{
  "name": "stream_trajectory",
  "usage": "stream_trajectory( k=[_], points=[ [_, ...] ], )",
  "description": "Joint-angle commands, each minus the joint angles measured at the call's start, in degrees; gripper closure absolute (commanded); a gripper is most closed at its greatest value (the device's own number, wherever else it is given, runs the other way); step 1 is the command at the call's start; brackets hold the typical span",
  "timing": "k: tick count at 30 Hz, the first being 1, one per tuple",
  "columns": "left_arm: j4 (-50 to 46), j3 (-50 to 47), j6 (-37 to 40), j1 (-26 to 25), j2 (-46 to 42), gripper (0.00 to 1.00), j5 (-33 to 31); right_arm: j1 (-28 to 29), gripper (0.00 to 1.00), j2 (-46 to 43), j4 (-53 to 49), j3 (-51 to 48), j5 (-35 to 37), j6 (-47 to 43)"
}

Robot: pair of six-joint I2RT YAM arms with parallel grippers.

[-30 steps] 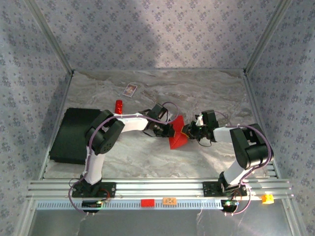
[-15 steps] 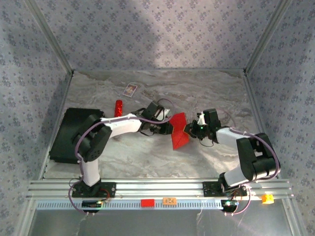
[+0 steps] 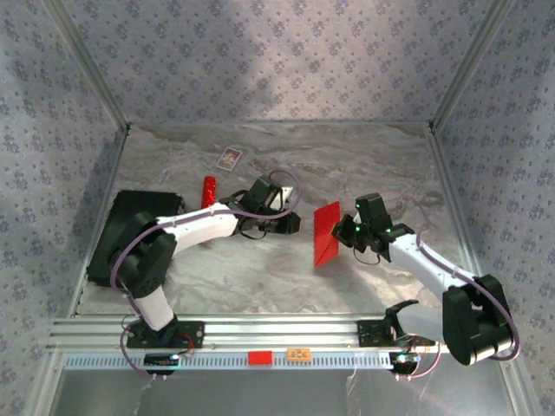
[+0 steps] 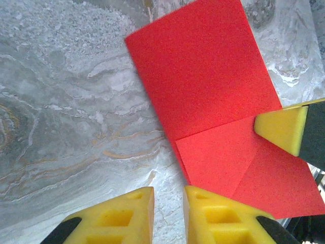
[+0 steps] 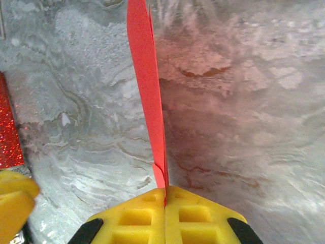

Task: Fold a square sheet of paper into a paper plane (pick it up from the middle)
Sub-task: Turn over the paper at the center of the table.

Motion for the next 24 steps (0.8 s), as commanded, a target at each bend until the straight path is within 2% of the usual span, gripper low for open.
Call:
stream_trajectory(
  k=[1,8,16,19,24],
  points=[
    [-2.70,1.15,0.50,-0.10,-1.52,0.78,-1.25,-0.15,0.92,-1.91,-7.04,1.37,3.29,1.40],
    [-1.97,1.54,0.03,-0.05,-0.64,0.78,-0.52,-1.85,0.92,-4.10,-8.79,2.37,3.06,-0.84],
    [-0.52,-1.70,-0.33,1.07,-4.85,0.80,-6.01,-0.44,0.92,-2.73,-13.63,7.88,8.09,-9.69],
    [0.19,-3.96,-0.25,2.25,-8.27,0.80,-8.99,1.38,0.93,-1.51,-17.06,11.94,13.24,-13.26],
    [1.56,-9.96,-0.86,4.85,-16.63,0.79,-15.43,6.66,0.94,0.79,-24.72,18.70,26.24,-18.74]
  ],
)
